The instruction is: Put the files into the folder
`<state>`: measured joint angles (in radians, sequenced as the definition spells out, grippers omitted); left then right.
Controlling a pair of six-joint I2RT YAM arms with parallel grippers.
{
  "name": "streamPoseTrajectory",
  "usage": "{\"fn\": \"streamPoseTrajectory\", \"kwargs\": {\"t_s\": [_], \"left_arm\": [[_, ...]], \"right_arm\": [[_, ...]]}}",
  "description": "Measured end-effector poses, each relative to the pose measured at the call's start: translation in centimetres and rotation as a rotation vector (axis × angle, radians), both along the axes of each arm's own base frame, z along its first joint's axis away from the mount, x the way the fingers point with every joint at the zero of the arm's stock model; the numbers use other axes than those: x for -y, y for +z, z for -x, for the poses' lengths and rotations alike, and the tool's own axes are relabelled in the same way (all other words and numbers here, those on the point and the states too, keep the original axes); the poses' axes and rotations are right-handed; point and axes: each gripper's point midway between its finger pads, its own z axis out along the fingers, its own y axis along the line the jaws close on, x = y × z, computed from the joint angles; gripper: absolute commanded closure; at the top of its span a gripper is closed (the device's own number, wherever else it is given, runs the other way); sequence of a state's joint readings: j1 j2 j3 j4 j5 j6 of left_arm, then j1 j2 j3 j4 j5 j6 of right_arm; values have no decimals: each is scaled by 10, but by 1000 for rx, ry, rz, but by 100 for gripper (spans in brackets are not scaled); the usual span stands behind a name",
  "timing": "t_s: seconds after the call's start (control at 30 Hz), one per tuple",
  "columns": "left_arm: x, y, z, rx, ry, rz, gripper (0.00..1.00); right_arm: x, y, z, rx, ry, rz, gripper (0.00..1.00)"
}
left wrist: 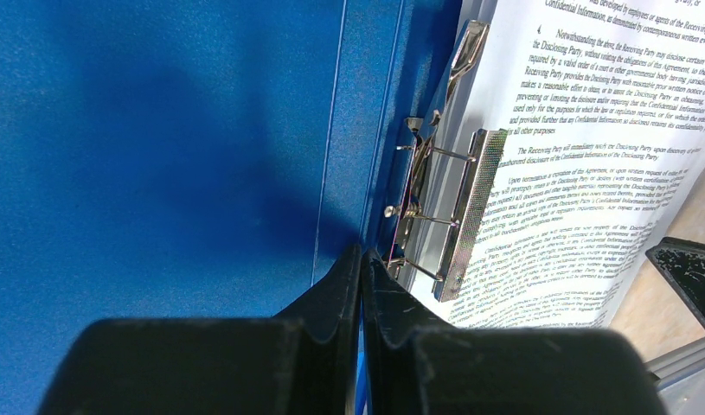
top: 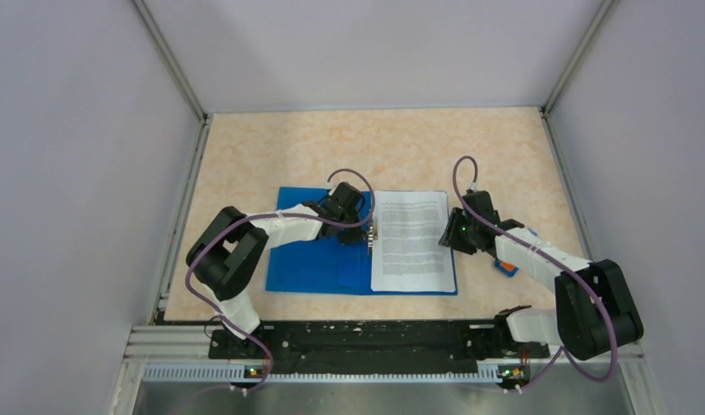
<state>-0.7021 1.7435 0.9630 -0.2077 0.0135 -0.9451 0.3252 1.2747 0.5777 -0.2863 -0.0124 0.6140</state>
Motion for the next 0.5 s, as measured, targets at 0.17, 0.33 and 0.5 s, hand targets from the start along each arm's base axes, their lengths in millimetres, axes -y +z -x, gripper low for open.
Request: {"fn": "streamPoseTrajectory", "kwargs": {"t_s": [0.17, 0.33, 0.5], "left_arm": [[0, 0, 0, 0, 0, 0, 92], [0, 0, 0, 0, 1, 0, 92], [0, 0, 0, 0, 0, 0, 92]], "right_arm": [[2, -1, 1, -4, -5, 11, 59], [3, -4, 2, -14, -5, 15, 59], [1, -4, 1, -19, 2, 12, 59]]}}
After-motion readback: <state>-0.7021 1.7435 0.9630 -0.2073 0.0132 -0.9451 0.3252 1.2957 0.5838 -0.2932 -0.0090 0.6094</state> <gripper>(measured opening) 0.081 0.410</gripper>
